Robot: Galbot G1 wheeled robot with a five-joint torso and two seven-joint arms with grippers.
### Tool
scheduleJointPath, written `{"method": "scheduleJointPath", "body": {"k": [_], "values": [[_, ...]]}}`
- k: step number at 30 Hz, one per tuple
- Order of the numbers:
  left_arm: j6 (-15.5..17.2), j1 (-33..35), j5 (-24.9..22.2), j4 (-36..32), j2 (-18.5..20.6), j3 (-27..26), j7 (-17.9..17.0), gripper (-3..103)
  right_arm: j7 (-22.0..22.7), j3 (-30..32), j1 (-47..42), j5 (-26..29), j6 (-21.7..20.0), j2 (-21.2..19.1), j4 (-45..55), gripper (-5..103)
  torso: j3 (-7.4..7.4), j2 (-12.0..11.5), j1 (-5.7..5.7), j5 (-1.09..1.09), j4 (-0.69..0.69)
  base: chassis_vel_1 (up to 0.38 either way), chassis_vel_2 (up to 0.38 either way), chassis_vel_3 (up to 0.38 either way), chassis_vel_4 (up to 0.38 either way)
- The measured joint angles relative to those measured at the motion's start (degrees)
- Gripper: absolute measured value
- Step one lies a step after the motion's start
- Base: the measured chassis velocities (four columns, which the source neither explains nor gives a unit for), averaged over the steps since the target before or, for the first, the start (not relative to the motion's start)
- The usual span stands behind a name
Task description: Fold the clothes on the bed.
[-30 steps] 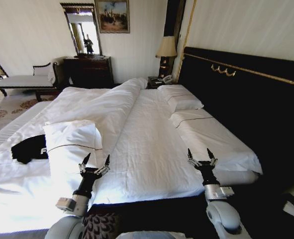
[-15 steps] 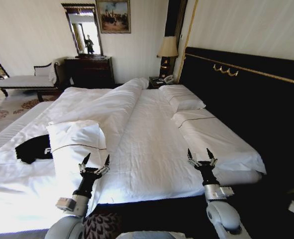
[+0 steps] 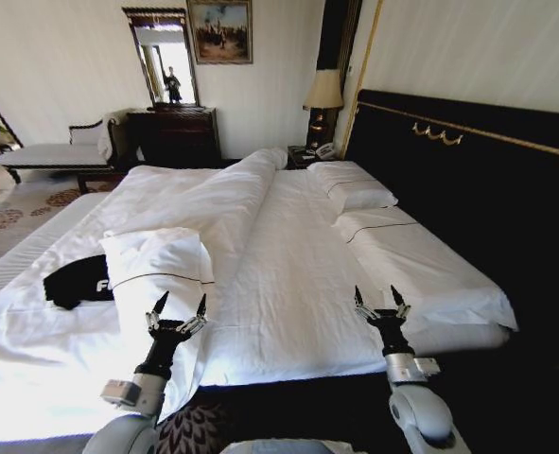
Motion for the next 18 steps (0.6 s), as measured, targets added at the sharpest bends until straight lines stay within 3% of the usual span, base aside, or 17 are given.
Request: {"method": "scheduleJointPath", "body": {"k": [14,18], "values": [[-0.45,-0.57,0.37,0.83,-0.2,0.16,0.02,100,0.1,-0.22,0.48,0.17,0.06,0.0,-0.41,100,0.0,0.0,0.0,-0.01,0.0,0.225,0.229,-0.224,-0.222],[-2.18,-0.72,-2.08,0.42,-0.15,0.19,0.62,100,0.36,0.62,1.0,2.14,-0.24,-0.79,0.46,100,-0.01,0.0,0.0,-0.04,0.0,0.21,0.167,-0.229,-0.208]]}}
